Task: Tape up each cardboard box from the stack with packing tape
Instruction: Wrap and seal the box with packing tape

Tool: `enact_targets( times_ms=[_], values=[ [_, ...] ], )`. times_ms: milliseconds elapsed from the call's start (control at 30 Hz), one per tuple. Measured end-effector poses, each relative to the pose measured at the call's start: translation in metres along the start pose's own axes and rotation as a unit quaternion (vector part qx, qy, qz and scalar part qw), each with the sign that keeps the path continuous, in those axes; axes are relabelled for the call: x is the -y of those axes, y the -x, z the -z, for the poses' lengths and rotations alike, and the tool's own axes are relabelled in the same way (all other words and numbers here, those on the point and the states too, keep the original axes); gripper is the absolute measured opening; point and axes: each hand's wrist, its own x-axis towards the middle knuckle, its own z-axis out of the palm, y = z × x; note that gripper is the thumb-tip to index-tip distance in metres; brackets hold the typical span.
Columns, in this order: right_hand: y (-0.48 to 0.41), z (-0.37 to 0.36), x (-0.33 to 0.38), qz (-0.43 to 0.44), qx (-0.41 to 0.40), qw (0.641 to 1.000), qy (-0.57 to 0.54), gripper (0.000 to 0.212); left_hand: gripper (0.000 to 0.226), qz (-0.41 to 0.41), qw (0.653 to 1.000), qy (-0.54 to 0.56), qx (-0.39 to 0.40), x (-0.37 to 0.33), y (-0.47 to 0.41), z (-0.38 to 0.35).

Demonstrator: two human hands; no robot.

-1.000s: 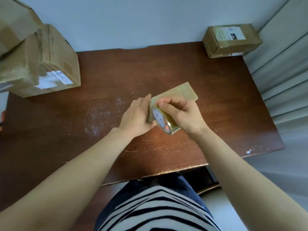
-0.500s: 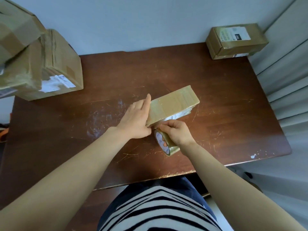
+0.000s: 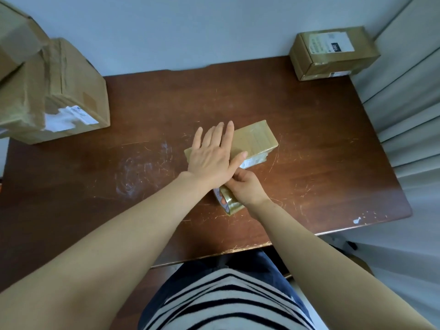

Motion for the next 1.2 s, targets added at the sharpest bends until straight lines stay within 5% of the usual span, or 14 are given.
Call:
enact_targets(
  times_ms=[167,267,400,467,600,633,733,900,1067,1200],
  values=[
    [0.001,0.001,0.000,-0.028,0.015,0.998,-0.055,0.012,0.096,0.020,0.976,0.191,0.105,0.026,0.004,0.030],
    [0.002,0.004,0.003,-0.042,0.014,0.996,-0.075,0.022,0.106,0.021,0.966,0.215,0.142,0.053,0.028,0.023],
    [0.010,0.004,0.007,-0.039,0.029,0.996,-0.069,0.025,0.101,0.028,0.931,0.339,0.133,0.064,0.037,0.008],
    [0.018,0.007,0.014,-0.018,0.042,0.996,-0.080,0.026,0.093,0.066,0.893,0.421,0.146,0.069,0.037,0.009],
    [0.027,0.006,0.036,0.079,0.113,0.988,-0.071,0.041,0.056,0.168,0.748,0.621,0.163,0.077,0.044,0.006],
    [0.025,0.001,0.039,0.095,0.129,0.986,-0.053,0.047,0.053,0.187,0.743,0.628,0.138,0.077,0.045,0.003],
    [0.007,-0.018,0.044,0.122,0.120,0.985,0.018,0.053,0.078,0.180,0.818,0.544,0.045,0.077,0.050,-0.002],
    [-0.017,-0.026,0.050,0.131,0.103,0.986,-0.014,0.050,0.145,0.034,0.971,0.217,0.091,0.069,0.054,-0.020],
    [-0.005,-0.030,0.044,0.109,0.049,0.993,0.016,0.054,0.140,0.054,0.970,0.233,0.035,0.066,0.042,-0.030],
    [0.024,-0.026,0.034,0.192,0.013,0.977,0.090,0.042,0.134,0.088,0.962,0.250,0.057,0.061,0.043,-0.028]
  ],
)
